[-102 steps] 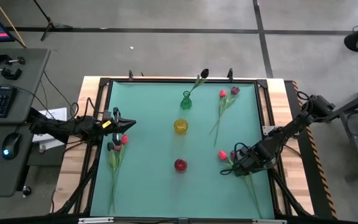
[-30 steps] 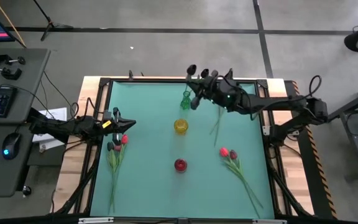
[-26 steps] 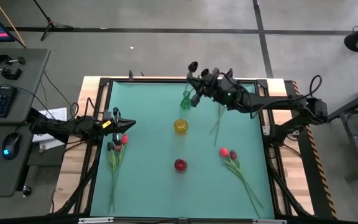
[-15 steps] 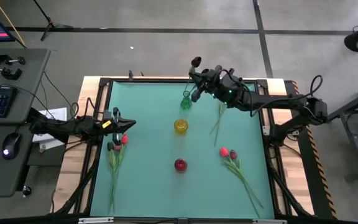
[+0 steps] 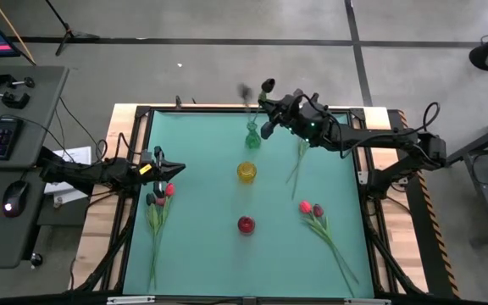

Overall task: Sort flowers into vase by color
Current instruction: Put the right black tulip into the green vase

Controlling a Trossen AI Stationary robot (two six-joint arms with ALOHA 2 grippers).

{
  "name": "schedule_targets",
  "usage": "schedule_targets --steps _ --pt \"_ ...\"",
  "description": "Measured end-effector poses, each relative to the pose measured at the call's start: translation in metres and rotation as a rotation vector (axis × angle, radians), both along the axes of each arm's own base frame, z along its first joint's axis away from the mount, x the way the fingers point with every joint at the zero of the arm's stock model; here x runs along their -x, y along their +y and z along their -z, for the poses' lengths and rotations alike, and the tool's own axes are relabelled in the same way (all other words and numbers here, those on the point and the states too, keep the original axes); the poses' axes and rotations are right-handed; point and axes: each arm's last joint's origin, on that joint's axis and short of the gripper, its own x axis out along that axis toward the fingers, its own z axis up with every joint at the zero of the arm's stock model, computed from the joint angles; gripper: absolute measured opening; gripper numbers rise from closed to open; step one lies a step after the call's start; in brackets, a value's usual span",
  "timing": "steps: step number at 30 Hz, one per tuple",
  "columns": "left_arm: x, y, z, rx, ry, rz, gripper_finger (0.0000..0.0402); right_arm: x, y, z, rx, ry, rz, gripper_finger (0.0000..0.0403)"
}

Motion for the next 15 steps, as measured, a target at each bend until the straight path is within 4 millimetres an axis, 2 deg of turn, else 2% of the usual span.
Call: schedule_targets --steps 15 --pt "0.0 0.0 -0.0001 0.0 0.0 0.0 0.0 0.0 0.0002 0.0026 -0.011 0.024 -0.001 0.0"
